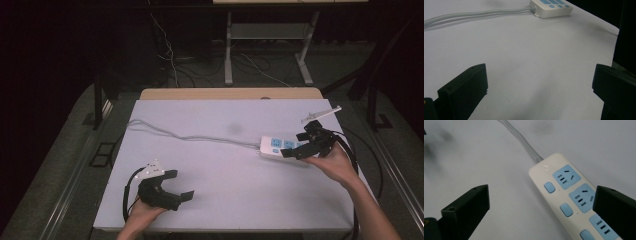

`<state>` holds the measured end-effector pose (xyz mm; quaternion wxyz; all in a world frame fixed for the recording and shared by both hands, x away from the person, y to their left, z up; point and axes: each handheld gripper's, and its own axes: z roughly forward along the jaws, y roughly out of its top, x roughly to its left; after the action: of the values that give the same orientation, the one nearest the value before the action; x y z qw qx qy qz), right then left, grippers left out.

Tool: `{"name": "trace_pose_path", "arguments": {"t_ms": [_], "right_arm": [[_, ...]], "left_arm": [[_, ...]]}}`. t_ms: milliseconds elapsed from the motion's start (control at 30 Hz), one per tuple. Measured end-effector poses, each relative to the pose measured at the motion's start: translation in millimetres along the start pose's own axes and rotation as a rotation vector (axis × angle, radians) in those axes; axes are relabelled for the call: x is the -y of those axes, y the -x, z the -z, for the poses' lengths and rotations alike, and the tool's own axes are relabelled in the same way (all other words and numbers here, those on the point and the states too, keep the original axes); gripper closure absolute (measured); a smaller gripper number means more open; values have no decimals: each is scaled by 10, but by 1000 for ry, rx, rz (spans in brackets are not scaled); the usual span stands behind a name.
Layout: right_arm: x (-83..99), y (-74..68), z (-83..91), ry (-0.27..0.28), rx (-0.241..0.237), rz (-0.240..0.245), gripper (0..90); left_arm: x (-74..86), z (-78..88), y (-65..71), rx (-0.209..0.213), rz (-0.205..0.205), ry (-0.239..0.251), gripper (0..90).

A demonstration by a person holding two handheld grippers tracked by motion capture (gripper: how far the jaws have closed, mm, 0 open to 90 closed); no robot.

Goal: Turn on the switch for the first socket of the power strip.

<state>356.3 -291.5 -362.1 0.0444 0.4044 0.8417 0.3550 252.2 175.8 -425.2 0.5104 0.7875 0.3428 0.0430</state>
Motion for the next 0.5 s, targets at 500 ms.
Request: {"name": "trace_pose_path", "arguments": {"t_ms": [500], "right_arm": [[-33,102,-79,54,-4,2,295]], "left_arm": [[7,-1,-24,-3,7,-5,0]]}}
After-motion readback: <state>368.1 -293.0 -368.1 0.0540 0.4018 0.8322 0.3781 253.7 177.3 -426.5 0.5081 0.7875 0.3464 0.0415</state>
